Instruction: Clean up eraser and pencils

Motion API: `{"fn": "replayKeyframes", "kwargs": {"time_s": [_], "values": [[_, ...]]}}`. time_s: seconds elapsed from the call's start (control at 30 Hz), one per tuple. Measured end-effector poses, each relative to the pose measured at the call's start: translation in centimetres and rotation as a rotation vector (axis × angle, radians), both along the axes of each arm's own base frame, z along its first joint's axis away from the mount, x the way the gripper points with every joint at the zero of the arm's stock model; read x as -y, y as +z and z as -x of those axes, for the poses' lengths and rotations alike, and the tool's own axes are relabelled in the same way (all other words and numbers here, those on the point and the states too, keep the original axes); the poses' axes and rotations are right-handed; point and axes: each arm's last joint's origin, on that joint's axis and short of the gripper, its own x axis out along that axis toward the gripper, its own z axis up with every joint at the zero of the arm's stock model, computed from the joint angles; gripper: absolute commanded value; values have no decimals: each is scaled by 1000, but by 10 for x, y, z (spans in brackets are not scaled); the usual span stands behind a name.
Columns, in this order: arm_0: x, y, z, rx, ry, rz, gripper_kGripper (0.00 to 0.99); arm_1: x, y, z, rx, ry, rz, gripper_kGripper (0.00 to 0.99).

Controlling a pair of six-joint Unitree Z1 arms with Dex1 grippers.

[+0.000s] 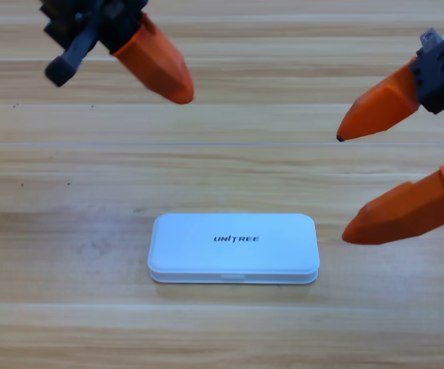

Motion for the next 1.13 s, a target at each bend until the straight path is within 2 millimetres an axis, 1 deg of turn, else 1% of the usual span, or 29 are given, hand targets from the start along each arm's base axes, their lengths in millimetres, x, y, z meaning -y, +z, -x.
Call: {"fn": "replayKeyframes", "kwargs": {"time_s": [0.1, 0.33, 0.37, 0.4, 0.43, 0.47, 0.57, 1.13], "values": [[-3, -6, 4, -20, -6, -15, 0, 0, 0, 0, 0, 0, -1, 990], [-5, -20, 6, -58, -12, -48, 0, 0, 0, 0, -1, -2, -1, 990], [-5, -23, 7, -66, -12, -54, 336, 0, 0, 0, -1, -2, -1, 990], [-6, -26, 7, -75, -12, -62, 738, 0, 0, 0, -1, -2, -1, 990], [-6, -28, 7, -81, -9, -71, 959, 0, 0, 0, -1, -2, -1, 990], [-6, -30, 7, -86, 2, -82, 989, 0, 0, 0, -2, -2, -1, 990], [-7, -32, 7, -100, 31, -97, 990, 0, 0, 0, -2, -3, -1, 990], [-7, -32, 7, -99, 31, -96, 990, 0, 0, 0, -4, -4, -2, 990]]}}
